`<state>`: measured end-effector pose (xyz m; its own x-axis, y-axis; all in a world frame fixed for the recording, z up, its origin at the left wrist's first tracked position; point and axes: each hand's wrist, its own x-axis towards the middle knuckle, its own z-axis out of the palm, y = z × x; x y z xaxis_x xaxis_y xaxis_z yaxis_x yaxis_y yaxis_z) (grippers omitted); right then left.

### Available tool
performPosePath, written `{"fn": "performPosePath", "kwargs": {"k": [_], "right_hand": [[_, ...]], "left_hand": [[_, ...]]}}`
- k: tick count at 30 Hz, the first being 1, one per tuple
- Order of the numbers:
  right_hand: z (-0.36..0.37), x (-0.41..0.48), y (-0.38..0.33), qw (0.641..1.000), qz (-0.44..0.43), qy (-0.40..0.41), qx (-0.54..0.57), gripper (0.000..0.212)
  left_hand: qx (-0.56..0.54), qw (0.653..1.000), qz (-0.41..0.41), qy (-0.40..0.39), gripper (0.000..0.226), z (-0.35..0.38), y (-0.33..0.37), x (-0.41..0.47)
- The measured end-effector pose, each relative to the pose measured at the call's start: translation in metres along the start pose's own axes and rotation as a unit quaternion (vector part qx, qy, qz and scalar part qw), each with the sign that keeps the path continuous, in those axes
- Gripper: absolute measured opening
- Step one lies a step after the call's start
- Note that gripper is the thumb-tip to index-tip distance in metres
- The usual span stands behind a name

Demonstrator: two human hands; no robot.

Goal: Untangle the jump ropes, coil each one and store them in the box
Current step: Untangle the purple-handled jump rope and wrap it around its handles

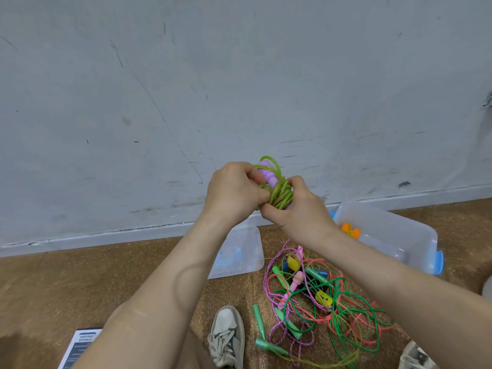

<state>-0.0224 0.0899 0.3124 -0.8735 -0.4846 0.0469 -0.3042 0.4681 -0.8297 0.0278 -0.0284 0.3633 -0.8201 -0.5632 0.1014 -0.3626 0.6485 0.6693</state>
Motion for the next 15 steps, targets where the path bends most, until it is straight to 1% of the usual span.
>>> {"fn": "performPosePath", "kwargs": {"k": [3, 7, 8, 12, 15], "right_hand": [[0.0, -0.001, -0.001, 0.999, -0.021, 0.001, -0.047, 0.047], [0.001, -0.002, 0.0, 0.992, -0.063, 0.011, -0.105, 0.048], [0.001, -0.001, 0.0, 0.991, -0.071, 0.016, -0.109, 0.048], [-0.001, 0.002, 0.002, 0.989, -0.093, 0.037, -0.106, 0.049], [0.001, 0.004, 0.005, 0.994, -0.081, 0.038, -0.068, 0.049]], "left_hand": [[0.025, 0.999, 0.015, 0.013, 0.019, 0.002, -0.002, 0.0], [0.06, 0.997, 0.034, 0.041, 0.005, 0.01, -0.006, -0.002], [0.052, 0.997, 0.03, 0.048, 0.005, 0.012, -0.006, -0.001], [-0.047, 0.997, -0.017, 0.065, 0.017, 0.016, -0.008, 0.003], [-0.041, 0.996, -0.005, 0.081, 0.014, 0.02, -0.007, 0.003]]}}
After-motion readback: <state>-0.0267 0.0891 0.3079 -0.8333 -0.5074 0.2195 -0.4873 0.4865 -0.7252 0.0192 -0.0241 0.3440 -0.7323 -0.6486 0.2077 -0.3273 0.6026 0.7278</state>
